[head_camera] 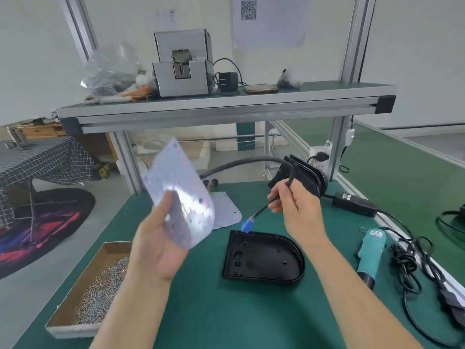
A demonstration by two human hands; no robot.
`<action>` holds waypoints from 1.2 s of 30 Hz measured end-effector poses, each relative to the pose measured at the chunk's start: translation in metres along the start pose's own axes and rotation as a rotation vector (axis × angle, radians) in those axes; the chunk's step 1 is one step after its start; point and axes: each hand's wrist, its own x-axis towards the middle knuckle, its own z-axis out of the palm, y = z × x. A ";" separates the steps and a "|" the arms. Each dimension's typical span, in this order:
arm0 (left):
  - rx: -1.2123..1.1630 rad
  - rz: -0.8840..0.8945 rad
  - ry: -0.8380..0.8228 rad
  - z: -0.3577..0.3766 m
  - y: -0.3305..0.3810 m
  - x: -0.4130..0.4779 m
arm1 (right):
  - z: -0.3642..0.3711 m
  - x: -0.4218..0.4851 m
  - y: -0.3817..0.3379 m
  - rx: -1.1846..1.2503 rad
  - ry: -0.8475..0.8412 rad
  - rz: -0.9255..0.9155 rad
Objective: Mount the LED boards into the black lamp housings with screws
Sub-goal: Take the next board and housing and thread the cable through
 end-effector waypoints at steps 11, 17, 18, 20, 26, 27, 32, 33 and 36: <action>-0.113 -0.377 0.182 -0.083 -0.087 -0.030 | 0.012 -0.030 0.030 -0.135 -0.160 0.094; -0.138 -0.364 0.199 -0.077 -0.111 -0.025 | 0.008 -0.023 0.018 -0.133 -0.477 0.074; -0.134 -0.364 0.186 -0.075 -0.113 -0.024 | 0.006 -0.021 0.016 -0.079 -0.514 0.128; -0.132 -0.353 0.162 -0.073 -0.113 -0.019 | 0.001 -0.016 0.017 -0.051 -0.580 0.205; -0.100 -0.323 0.145 -0.075 -0.109 -0.011 | -0.019 -0.001 0.031 -0.294 -0.753 0.314; -0.109 -0.318 0.147 -0.075 -0.108 -0.010 | -0.020 0.000 0.033 -0.289 -0.772 0.337; -0.115 -0.263 0.177 -0.079 -0.102 -0.002 | -0.012 -0.012 0.036 -0.321 -0.764 0.338; -0.105 -0.248 0.191 -0.081 -0.100 -0.001 | -0.009 -0.017 0.034 -0.330 -0.770 0.314; -0.069 -0.195 0.238 -0.086 -0.094 0.002 | 0.002 -0.036 0.029 -0.390 -0.787 0.195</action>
